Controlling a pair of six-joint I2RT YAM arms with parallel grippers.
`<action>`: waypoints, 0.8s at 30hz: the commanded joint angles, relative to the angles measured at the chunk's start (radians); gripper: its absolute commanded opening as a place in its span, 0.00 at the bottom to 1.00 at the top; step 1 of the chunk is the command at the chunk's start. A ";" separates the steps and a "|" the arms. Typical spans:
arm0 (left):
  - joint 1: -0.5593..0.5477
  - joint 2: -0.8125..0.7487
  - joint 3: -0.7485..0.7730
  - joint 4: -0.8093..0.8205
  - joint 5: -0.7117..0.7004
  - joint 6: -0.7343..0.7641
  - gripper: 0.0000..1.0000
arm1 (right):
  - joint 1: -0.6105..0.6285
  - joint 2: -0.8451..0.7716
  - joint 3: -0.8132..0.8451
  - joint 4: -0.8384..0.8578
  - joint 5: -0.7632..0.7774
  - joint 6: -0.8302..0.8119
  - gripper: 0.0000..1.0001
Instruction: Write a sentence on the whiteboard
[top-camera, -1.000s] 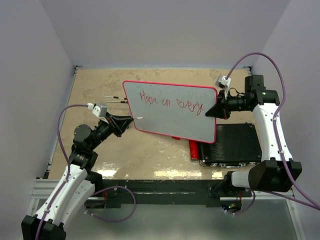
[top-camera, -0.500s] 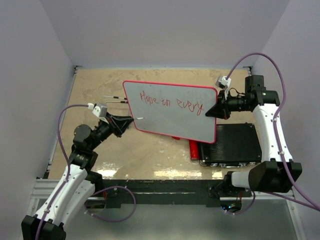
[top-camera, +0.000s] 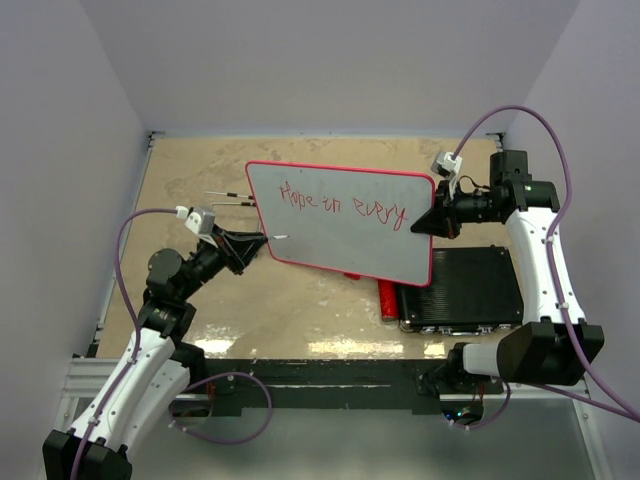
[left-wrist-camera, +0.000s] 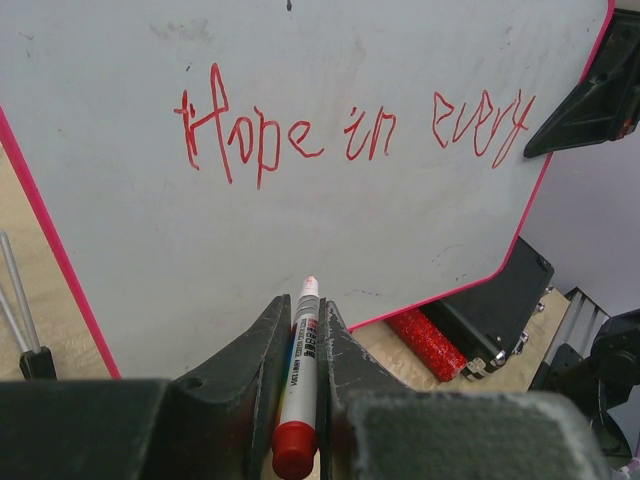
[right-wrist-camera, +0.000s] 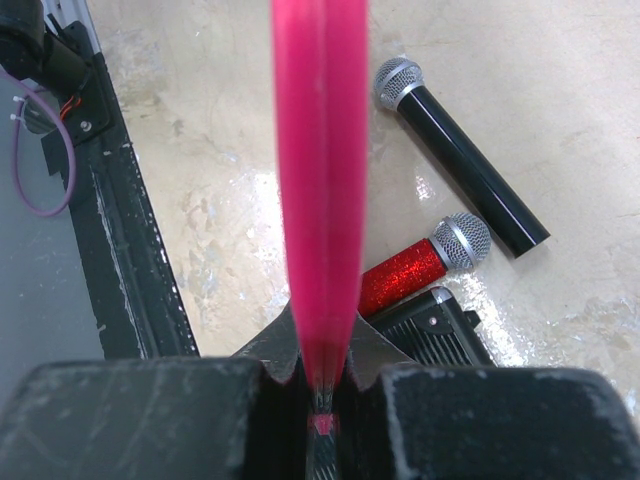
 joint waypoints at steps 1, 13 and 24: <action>0.007 0.001 0.002 0.050 0.019 -0.014 0.00 | -0.006 -0.036 0.010 0.063 -0.087 0.000 0.00; 0.006 0.001 0.002 0.050 0.020 -0.014 0.00 | -0.006 -0.037 0.008 0.068 -0.087 0.000 0.00; 0.033 -0.008 -0.022 0.075 0.007 -0.065 0.00 | -0.006 -0.042 0.001 0.071 -0.088 -0.002 0.00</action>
